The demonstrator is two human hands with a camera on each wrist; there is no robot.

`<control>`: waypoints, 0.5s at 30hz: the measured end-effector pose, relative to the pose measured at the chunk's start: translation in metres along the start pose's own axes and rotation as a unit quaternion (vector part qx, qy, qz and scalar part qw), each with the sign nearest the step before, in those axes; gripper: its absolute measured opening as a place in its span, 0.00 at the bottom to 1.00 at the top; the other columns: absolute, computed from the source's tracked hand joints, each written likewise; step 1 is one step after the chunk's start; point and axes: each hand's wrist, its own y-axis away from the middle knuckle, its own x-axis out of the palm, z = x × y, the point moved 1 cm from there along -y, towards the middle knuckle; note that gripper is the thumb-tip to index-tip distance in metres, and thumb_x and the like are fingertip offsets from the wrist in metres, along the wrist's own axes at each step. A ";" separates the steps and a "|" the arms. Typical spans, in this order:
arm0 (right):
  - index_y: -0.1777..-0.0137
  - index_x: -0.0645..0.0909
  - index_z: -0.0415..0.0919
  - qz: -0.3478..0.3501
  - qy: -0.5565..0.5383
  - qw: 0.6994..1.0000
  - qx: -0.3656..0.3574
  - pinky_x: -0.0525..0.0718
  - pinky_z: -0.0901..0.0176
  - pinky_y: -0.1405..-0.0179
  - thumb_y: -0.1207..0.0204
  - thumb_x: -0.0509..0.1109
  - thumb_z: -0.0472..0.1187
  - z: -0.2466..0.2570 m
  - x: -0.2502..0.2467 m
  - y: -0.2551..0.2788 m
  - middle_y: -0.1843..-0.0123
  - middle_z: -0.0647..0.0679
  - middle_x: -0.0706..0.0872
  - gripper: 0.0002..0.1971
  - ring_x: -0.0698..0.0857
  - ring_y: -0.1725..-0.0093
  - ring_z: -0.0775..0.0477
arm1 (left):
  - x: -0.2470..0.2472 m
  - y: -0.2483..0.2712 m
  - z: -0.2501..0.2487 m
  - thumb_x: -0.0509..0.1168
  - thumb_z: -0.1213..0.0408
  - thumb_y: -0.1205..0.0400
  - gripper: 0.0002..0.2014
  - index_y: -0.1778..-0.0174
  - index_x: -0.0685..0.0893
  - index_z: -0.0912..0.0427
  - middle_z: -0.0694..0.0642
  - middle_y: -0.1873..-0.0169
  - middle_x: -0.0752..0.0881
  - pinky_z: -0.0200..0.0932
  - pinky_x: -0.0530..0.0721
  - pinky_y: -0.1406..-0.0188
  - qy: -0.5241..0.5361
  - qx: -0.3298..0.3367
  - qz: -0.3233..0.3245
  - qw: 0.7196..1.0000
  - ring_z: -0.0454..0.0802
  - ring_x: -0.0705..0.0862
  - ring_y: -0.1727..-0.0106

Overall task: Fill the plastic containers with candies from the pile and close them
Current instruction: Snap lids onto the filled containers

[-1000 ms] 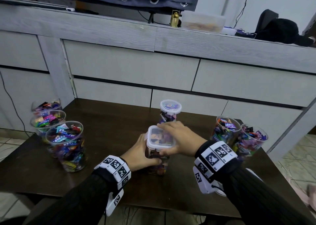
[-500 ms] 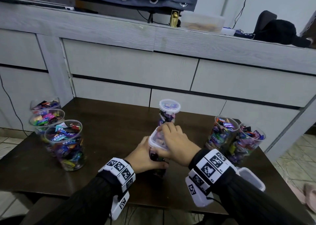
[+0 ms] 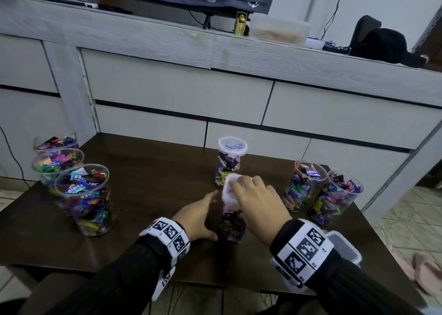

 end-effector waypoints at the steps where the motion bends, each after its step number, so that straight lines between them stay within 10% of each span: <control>1: 0.23 0.61 0.42 0.004 0.011 1.000 0.018 0.78 0.44 0.43 0.23 0.63 0.36 -0.006 0.002 -0.001 0.27 0.41 0.68 0.28 0.71 0.32 0.38 | -0.001 -0.001 0.004 0.79 0.48 0.30 0.54 0.14 0.51 0.49 0.51 0.20 0.69 0.52 0.65 0.19 -0.061 -0.038 -0.002 0.997 0.50 0.67 0.19; 6: 0.21 0.57 0.41 0.020 0.049 0.993 0.107 0.80 0.46 0.46 0.19 0.57 0.34 -0.054 0.021 -0.025 0.25 0.42 0.67 0.27 0.71 0.30 0.37 | -0.001 -0.005 0.025 0.64 0.39 0.19 0.42 0.14 0.55 0.51 0.53 0.13 0.50 0.62 0.51 0.16 -0.193 -0.173 0.035 0.965 0.54 0.47 0.13; 15: 0.21 0.57 0.39 0.006 -0.006 0.990 0.143 0.78 0.40 0.35 0.23 0.66 0.33 -0.109 0.046 -0.087 0.21 0.41 0.64 0.32 0.67 0.24 0.36 | 0.003 -0.010 0.032 0.65 0.38 0.21 0.43 0.14 0.54 0.51 0.54 0.13 0.48 0.61 0.54 0.17 -0.192 -0.191 0.041 0.962 0.54 0.47 0.13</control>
